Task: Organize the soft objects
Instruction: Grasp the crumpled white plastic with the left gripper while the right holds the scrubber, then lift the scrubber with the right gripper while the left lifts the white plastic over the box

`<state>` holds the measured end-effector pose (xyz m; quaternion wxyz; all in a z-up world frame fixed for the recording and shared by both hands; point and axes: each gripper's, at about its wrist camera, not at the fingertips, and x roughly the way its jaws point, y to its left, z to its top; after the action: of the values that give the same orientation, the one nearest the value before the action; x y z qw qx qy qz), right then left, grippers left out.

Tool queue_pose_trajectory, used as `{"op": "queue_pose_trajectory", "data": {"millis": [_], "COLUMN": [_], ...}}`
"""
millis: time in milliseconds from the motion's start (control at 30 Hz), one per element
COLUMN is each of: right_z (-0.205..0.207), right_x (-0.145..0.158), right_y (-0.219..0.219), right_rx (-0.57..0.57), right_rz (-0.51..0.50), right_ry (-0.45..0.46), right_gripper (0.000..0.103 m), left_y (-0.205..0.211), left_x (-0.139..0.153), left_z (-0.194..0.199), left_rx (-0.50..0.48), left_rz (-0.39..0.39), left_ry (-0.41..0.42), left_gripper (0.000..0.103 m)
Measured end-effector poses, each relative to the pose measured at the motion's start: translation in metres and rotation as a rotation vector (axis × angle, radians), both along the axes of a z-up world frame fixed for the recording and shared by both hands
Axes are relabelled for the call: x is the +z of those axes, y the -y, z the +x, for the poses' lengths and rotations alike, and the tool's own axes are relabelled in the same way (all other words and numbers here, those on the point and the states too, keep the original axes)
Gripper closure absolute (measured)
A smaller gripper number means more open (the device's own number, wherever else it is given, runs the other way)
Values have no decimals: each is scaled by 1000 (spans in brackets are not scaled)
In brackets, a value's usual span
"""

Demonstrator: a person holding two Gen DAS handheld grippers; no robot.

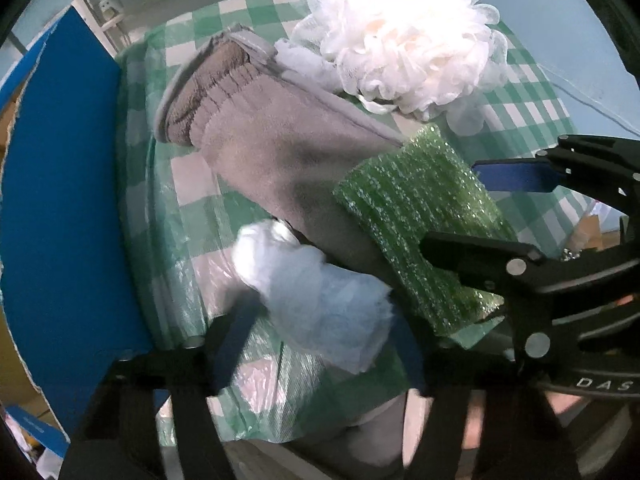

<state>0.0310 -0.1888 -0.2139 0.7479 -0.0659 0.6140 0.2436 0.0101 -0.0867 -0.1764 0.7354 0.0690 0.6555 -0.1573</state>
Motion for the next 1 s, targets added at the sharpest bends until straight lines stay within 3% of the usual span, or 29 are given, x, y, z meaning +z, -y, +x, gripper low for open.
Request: {"op": "queue_pose_trajectory", "data": {"millis": [167, 267, 433, 500, 533, 567, 767, 1000], "right_z": [0, -2, -5, -6, -7, -7, -11, -5], "right_x": [-8, -12, -20, -22, -23, -23, -14, 1], "right_y": [-5, -8, -16, -19, -19, -19, -16, -7], "right_rx": [4, 5, 33, 39, 37, 34, 33, -6], "right_rz": [-22, -32, -71, -79, -71, -62, -29, 20], "right_ry": [-14, -17, -5, 1, -2, -7, 8, 37], "right_gripper": [42, 42, 42, 53, 68, 77, 91, 93], "left_y": [0, 2, -11, -16, -18, -20, -24, -19], "left_x": [5, 7, 19, 24, 26, 27, 33, 41], "left_z": [-7, -11, -12, -10, -9, -8, -5, -8], "left_rx": [-33, -57, -46, -36, -31, -25, -8, -11], "left_rz": [8, 61, 81, 87, 88, 86, 75, 61], "left_ry": [33, 51, 80, 92, 97, 101, 110, 134], "left_gripper": [51, 52, 52, 52, 52, 52, 52, 52]}}
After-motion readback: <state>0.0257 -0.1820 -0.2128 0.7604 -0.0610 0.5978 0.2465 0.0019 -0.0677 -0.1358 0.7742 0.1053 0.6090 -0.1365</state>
